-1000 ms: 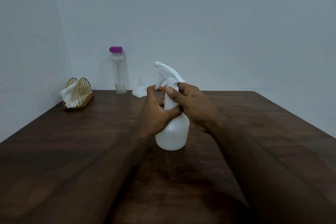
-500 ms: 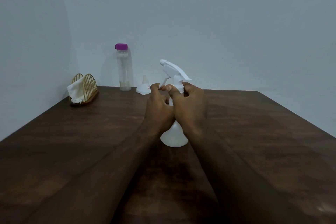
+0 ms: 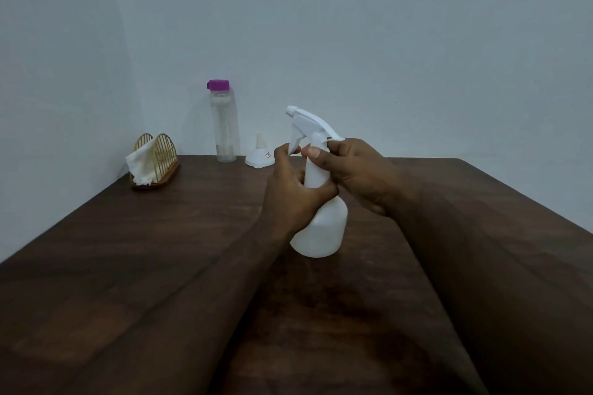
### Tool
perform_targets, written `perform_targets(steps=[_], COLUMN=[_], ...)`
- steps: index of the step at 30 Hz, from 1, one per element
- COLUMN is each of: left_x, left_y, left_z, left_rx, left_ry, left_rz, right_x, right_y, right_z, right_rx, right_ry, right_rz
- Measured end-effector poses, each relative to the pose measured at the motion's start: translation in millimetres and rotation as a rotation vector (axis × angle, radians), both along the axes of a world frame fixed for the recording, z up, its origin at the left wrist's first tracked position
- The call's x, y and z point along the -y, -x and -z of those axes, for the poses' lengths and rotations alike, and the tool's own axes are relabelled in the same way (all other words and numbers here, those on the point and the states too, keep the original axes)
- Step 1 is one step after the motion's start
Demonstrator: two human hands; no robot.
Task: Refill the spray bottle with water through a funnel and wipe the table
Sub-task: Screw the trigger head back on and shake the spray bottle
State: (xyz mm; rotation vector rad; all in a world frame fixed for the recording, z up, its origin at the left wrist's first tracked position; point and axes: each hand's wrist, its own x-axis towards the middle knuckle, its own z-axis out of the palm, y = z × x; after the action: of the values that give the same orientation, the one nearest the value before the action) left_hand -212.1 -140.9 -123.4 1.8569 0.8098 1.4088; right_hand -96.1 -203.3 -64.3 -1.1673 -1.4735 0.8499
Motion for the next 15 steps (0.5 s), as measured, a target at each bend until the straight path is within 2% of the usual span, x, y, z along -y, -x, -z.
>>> perform_targets(steps=[4,9,15], left_x=[-0.1,2.1,-0.2], left_y=[-2.2,-4.5,-3.7], left_z=[-1.0,-3.0,-4.3], left_rx=[-0.016,-0.046,-0.078], left_ry=[-0.011,-0.013,-0.017], left_rz=[-0.065,-0.107,-0.129], right_x=[5.1,7.7,-0.3], right_y=[15.4,37.1,53.1], right_z=[6.5,13.9,23.3], right_rx=[0.137,0.216,0.230], right_ry=[-0.100,-0.231,-0.306], right_rz=[0.269,0.559,0.771])
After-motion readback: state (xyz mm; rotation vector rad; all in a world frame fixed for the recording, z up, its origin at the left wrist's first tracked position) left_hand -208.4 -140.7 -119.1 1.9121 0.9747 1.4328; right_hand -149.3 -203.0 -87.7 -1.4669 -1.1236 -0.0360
